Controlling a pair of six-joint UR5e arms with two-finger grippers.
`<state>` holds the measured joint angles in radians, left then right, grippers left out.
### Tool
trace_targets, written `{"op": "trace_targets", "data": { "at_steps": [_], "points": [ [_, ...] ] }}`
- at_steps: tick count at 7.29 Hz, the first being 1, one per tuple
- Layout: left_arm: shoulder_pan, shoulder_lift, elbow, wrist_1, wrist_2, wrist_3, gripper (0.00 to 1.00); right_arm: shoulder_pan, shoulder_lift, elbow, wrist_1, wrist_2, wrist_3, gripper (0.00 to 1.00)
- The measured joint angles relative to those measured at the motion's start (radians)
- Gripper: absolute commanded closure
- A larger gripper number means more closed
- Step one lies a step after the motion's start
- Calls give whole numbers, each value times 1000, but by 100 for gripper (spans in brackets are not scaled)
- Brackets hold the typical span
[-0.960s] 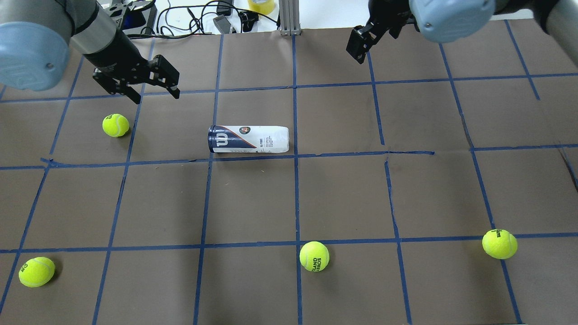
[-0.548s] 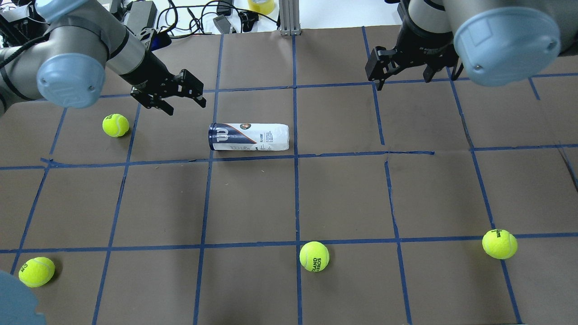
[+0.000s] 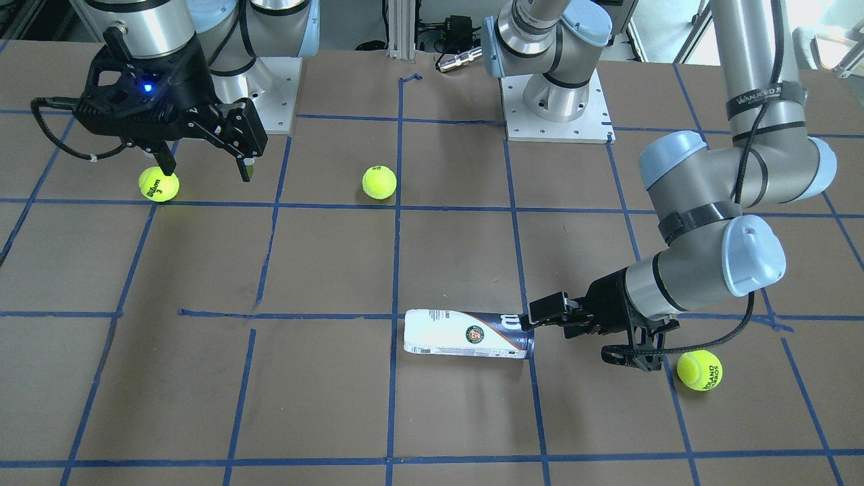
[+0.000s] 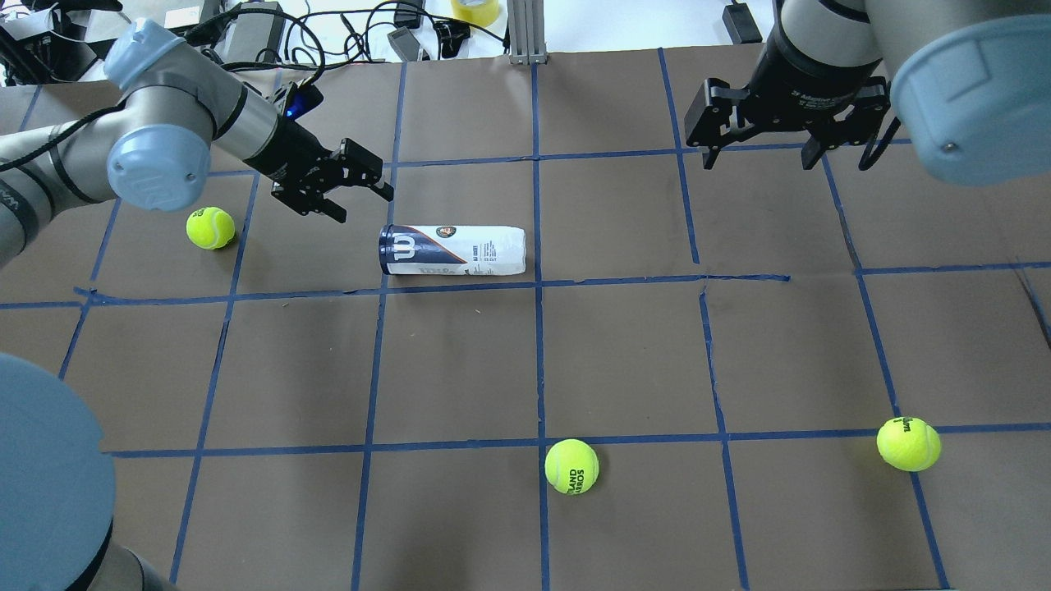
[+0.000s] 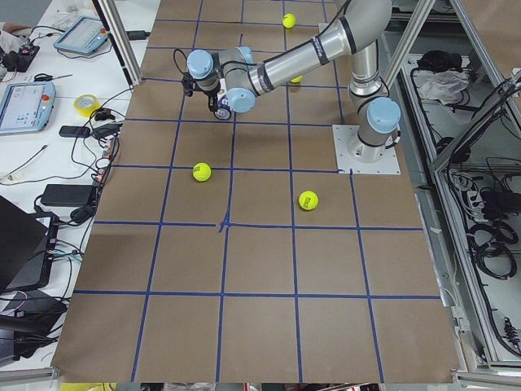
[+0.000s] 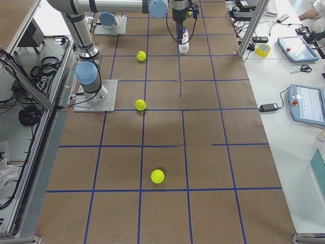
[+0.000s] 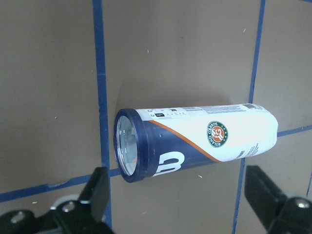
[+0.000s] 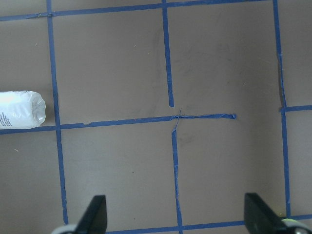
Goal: Lift up tennis ball bucket
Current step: 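Reach the left gripper to the can's navy lid end and close on it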
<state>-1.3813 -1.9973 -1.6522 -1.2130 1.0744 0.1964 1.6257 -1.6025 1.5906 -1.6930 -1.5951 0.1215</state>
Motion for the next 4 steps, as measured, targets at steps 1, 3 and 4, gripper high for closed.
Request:
{"op": "trace_targets", "data": {
  "at_steps": [1, 3, 4],
  "points": [
    [1, -19, -4, 4, -7, 1, 0, 0, -3, 1, 4, -1, 1, 0],
    [2, -46, -22, 1, -52, 7, 0, 1, -5, 2, 5, 1, -5, 0],
    [2, -59, -33, 3, -66, 9, 0, 0, -5, 2, 4, 0, -8, 0]
  ]
}}
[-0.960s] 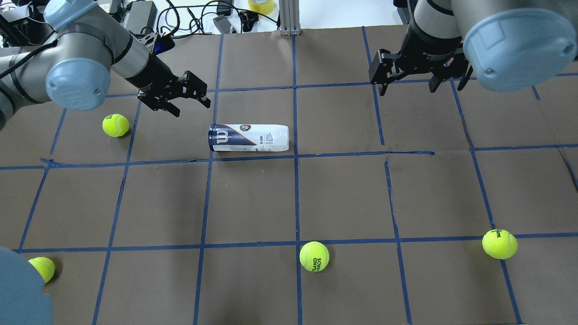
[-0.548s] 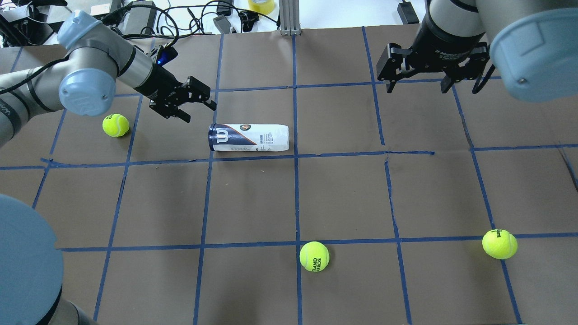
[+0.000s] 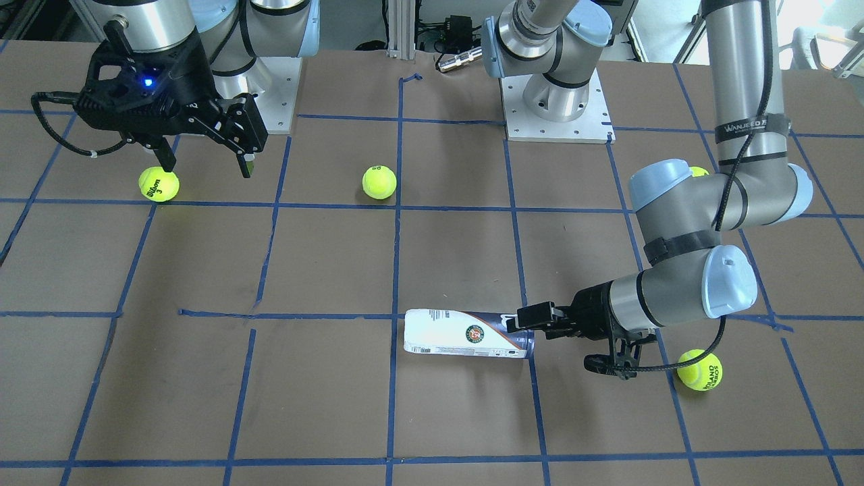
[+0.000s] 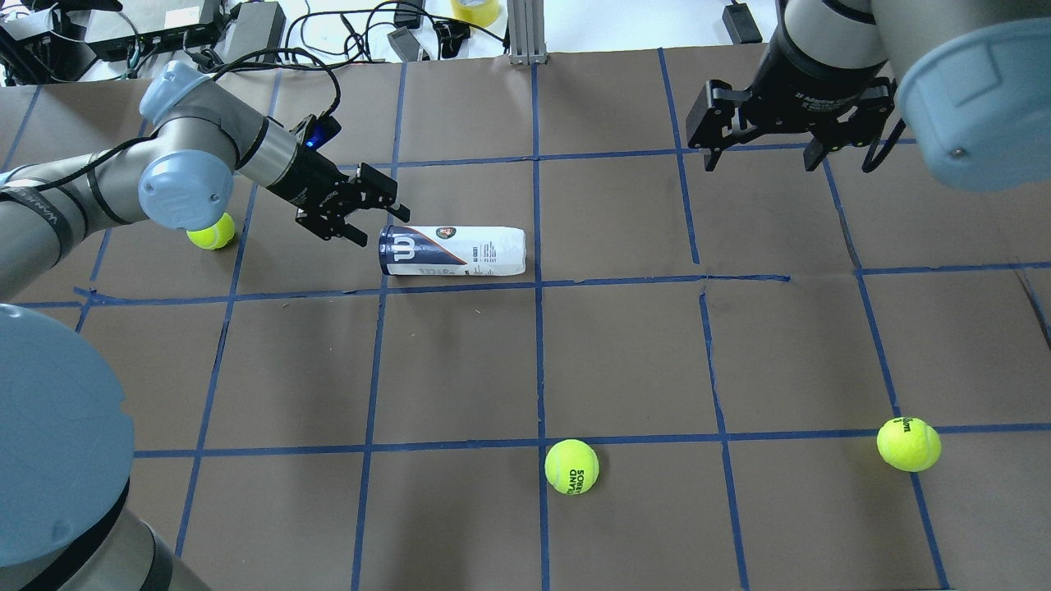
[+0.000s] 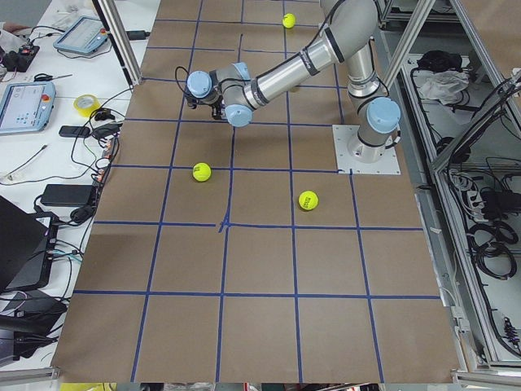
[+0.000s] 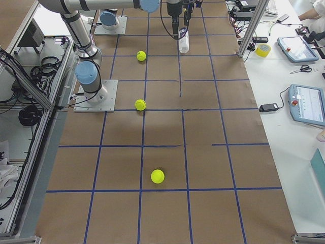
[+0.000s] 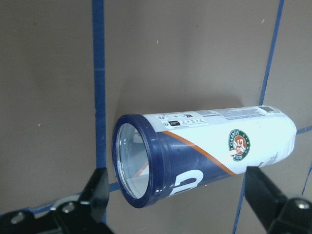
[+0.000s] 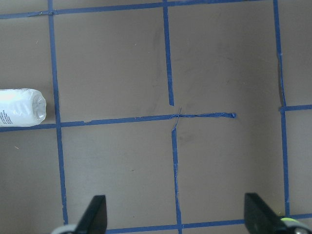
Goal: Lift up tennis ball bucket
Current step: 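Reach the left gripper to the can's navy lid end and close on it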
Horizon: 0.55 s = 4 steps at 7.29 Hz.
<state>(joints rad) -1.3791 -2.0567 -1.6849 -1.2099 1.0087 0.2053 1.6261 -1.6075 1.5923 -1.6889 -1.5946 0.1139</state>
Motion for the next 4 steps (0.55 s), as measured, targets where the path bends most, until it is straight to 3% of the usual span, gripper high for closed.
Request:
{"op": "trace_targets", "data": {
  "at_steps": [4],
  "points": [
    [-3, -28, -10, 2, -13, 4, 0, -2, 0, -2, 6, -1, -2, 0]
  ]
}}
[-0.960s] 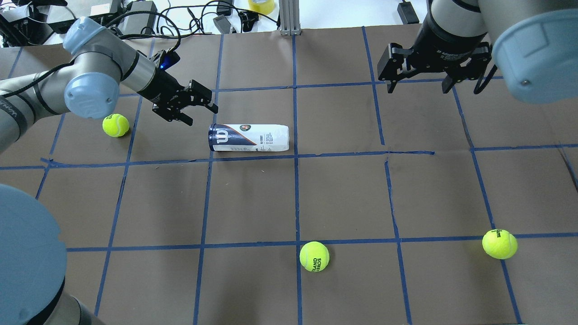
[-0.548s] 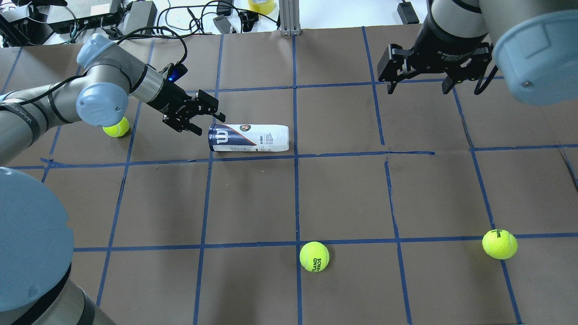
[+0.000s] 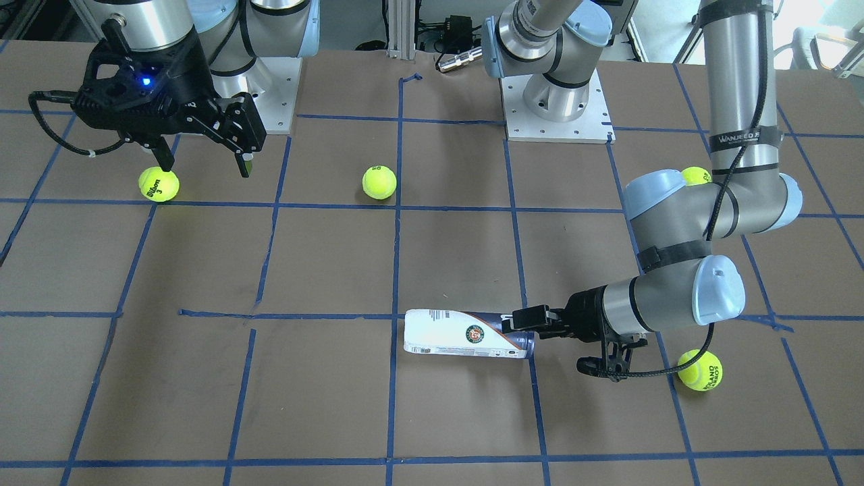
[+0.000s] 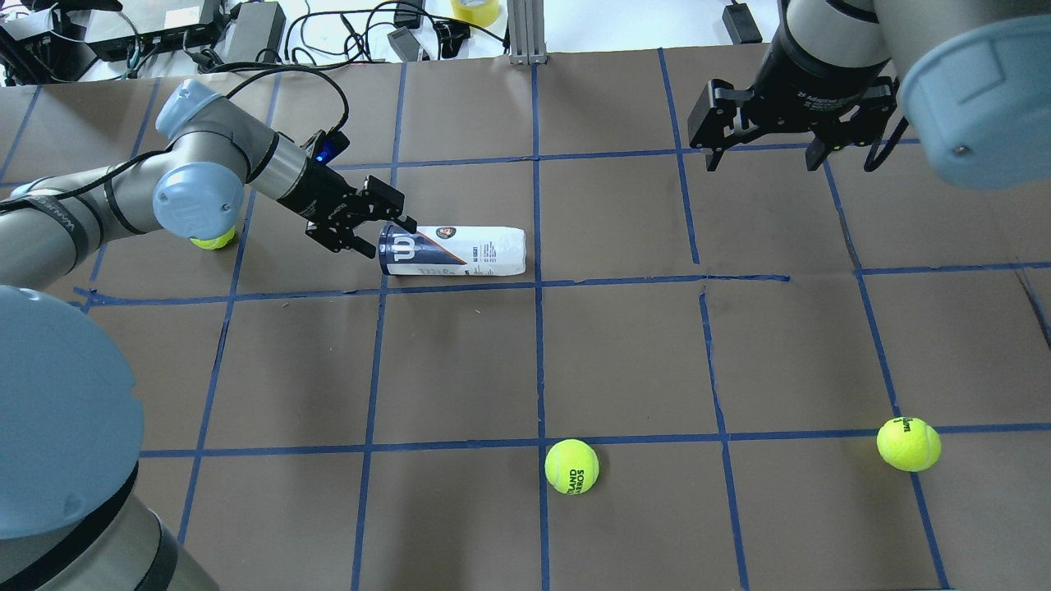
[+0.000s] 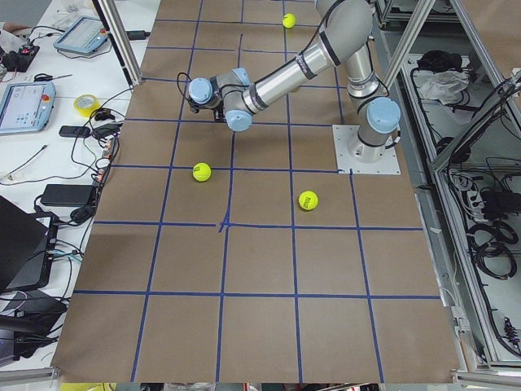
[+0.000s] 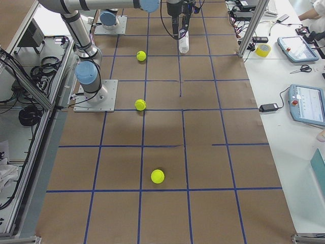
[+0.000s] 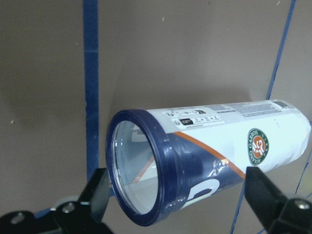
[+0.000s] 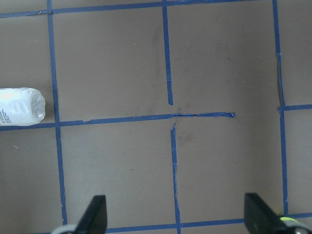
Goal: Lift up tennis ball bucket
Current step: 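Reach the left gripper to the can's navy lid end and close on it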
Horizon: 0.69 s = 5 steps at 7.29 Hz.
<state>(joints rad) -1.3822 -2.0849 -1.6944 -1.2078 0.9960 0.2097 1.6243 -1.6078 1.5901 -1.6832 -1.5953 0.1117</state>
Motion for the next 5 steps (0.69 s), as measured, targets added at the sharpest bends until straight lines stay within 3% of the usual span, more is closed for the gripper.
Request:
{"op": "trace_targets", "data": {
  "at_steps": [2, 3, 4, 5],
  "points": [
    [-5, -2, 1, -1, -47, -3, 4, 0, 0, 1, 0, -1, 1, 0],
    [-6, -3, 1, -1, -70, -8, 36, 0, 0, 1, 1, -1, 3, 0],
    [-7, -3, 0, -2, -80, -10, 84, 0, 0, 0, 1, -1, 4, 0],
    [-7, -5, 0, -5, -83, -12, 100, 0, 0, 0, 1, -1, 4, 0]
  ]
}}
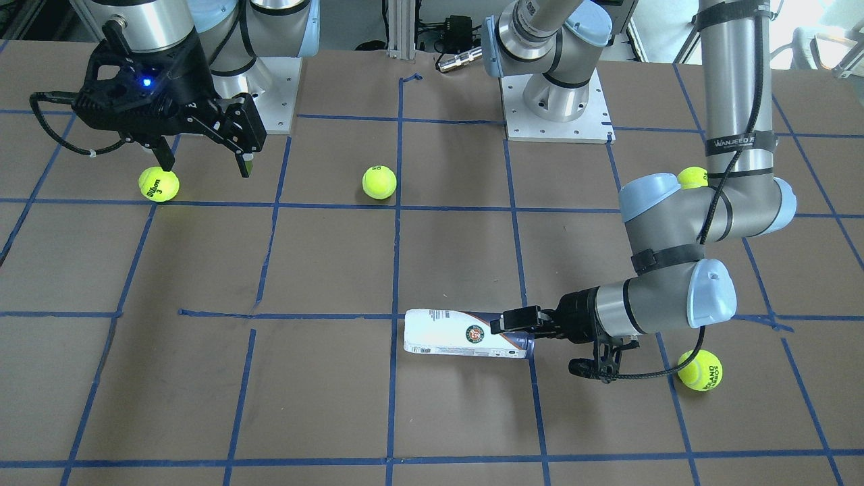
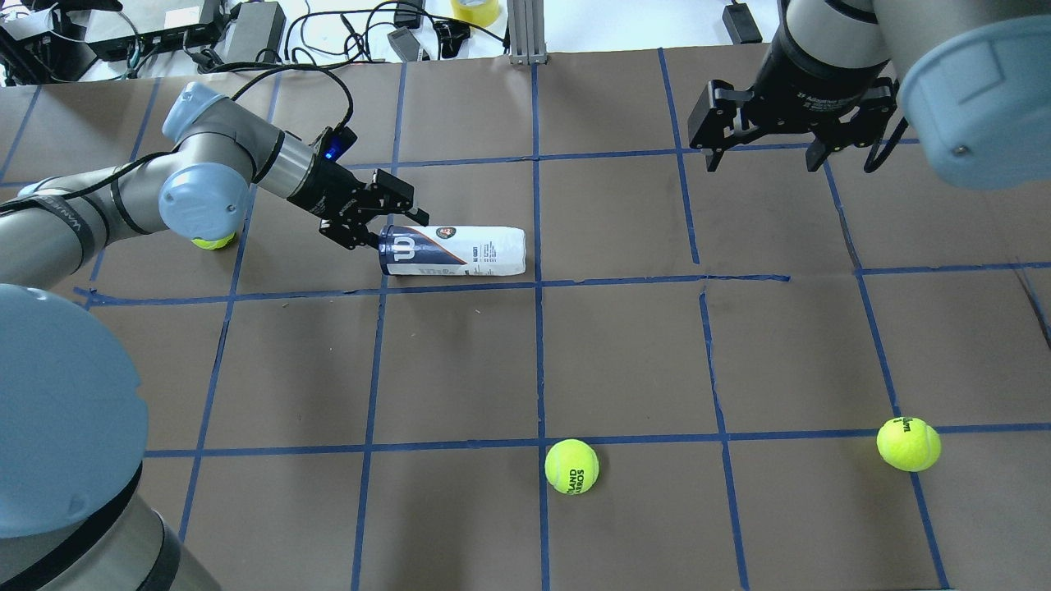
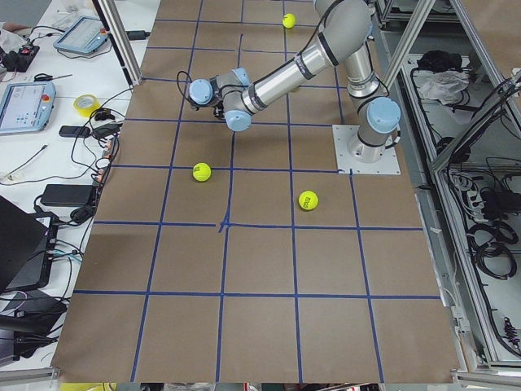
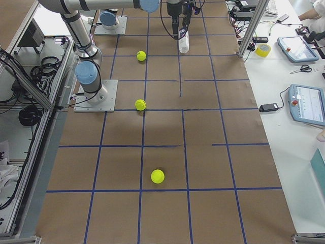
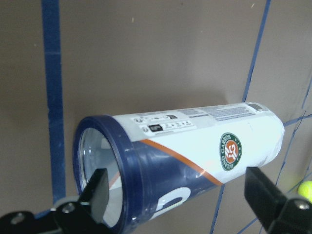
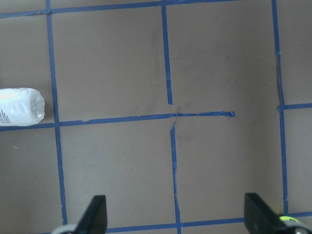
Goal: Lift up tennis ball bucket
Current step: 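Reach the left gripper to the can's navy lid end and close on it, then lift the can with the left gripper, swinging it upright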
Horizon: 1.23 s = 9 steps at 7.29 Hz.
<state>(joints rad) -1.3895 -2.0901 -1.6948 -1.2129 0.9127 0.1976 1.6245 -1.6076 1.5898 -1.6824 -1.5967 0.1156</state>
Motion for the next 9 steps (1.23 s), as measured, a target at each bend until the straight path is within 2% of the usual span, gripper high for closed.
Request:
{"op": "trace_targets", "data": {
  "at_steps": [4, 6, 9],
  "points": [
    [0, 11, 17, 1, 12, -107, 100, 0, -4, 1, 2, -2, -2, 0],
    [-12, 46, 120, -5, 46, -239, 100, 0, -2, 2, 2, -1, -3, 0],
    [-105, 87, 286, -8, 274, -368, 100, 2, -1, 2, 3, 0, 1, 0]
  ]
}}
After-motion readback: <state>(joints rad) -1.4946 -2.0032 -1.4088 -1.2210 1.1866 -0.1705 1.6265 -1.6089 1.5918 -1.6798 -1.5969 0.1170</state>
